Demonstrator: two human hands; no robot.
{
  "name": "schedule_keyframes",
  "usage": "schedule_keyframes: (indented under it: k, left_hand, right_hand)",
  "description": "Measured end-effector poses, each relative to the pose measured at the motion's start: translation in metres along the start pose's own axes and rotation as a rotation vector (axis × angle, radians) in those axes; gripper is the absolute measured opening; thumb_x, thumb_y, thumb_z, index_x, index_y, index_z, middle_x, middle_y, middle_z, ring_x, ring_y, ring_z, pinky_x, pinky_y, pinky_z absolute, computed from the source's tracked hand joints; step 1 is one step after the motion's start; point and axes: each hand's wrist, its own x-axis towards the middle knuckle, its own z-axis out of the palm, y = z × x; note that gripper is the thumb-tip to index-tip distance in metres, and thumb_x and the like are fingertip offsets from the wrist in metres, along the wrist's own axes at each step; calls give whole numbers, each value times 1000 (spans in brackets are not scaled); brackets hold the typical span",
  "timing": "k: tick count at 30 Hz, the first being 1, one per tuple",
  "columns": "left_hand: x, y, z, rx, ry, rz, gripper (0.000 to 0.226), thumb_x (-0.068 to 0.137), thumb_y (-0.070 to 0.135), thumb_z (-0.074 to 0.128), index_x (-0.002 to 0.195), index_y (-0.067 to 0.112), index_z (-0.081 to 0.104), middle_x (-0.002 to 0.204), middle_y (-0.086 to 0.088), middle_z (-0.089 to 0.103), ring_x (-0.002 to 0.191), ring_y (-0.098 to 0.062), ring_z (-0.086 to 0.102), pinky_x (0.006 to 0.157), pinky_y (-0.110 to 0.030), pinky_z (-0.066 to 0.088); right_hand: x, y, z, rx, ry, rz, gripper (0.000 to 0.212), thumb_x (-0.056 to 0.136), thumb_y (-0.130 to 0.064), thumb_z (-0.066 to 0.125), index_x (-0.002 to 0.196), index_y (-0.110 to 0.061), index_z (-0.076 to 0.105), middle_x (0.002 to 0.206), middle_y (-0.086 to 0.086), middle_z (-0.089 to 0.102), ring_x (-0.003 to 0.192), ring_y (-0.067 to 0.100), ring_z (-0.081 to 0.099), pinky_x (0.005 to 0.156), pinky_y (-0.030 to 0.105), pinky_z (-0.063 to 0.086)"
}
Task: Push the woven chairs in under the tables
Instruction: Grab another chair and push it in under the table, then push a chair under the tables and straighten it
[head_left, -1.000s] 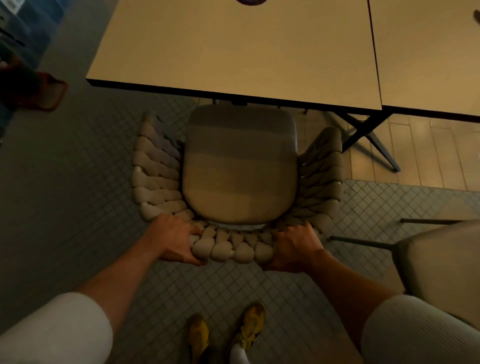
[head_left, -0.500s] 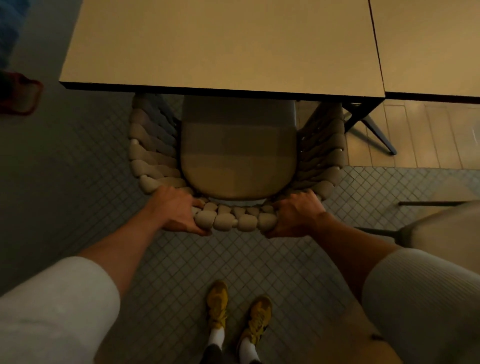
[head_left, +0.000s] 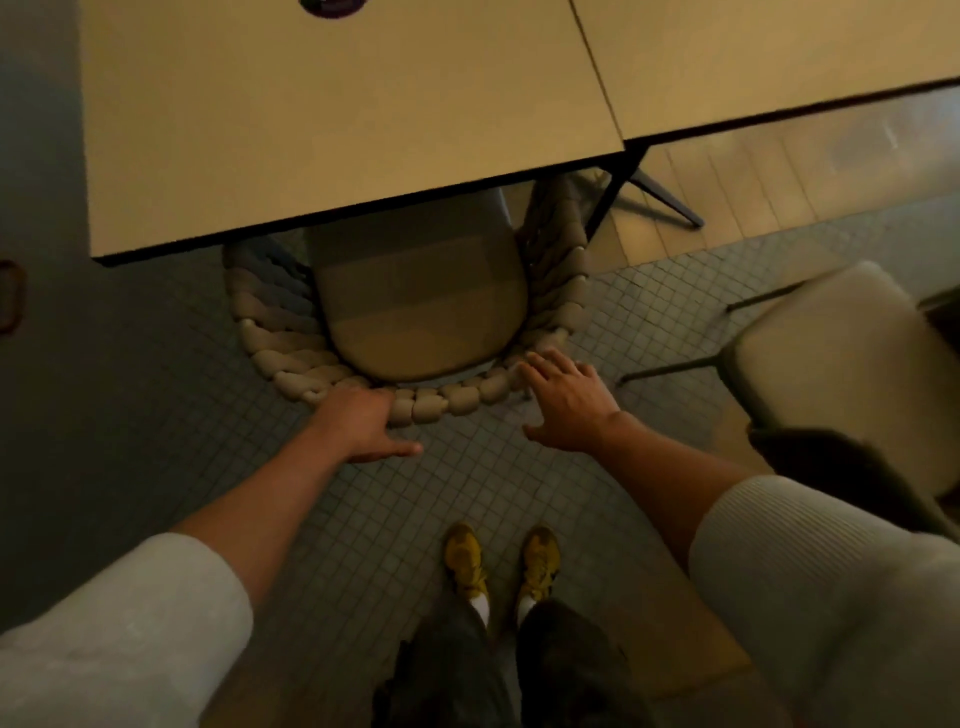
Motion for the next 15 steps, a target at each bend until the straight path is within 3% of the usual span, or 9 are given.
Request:
schedule_keyframes:
  k: [4, 8, 12, 15]
  left_hand:
    - [-34, 40, -18, 58, 15, 127, 99, 69, 95, 45, 139, 26, 51, 137, -2, 63, 121, -26, 60, 98, -41, 50]
    - [-54, 73, -33, 125, -42, 256, 111, 75, 93, 44, 159, 22, 26, 163, -2, 35, 149, -26, 34, 116, -48, 35]
    - [-56, 101, -51, 215, -91, 360, 117, 75, 94, 41, 163, 23, 13, 169, -3, 19, 155, -28, 18, 121, -57, 22]
    - [-56, 136, -59, 295, -111, 450, 120, 72, 97, 38, 163, 23, 11, 170, -2, 16, 156, -27, 16, 122, -60, 20]
  right_hand:
    - [-67, -7, 2, 55, -57, 80, 98, 87, -70, 60, 161, -17, 24, 169, 8, 21, 155, 32, 17, 121, 53, 25]
    - [-121, -10, 20, 132, -62, 201, 107, 83, -79, 56, 162, -18, 18, 170, 8, 17, 156, 31, 16, 122, 55, 25]
    - [-169, 2, 34, 237, -25, 299, 110, 82, -84, 53, 163, -19, 16, 171, 8, 15, 156, 32, 17, 122, 58, 24]
    - [-211, 17, 46, 336, -2, 377, 111, 82, -83, 53, 163, -19, 14, 171, 8, 11, 155, 33, 19, 121, 61, 25]
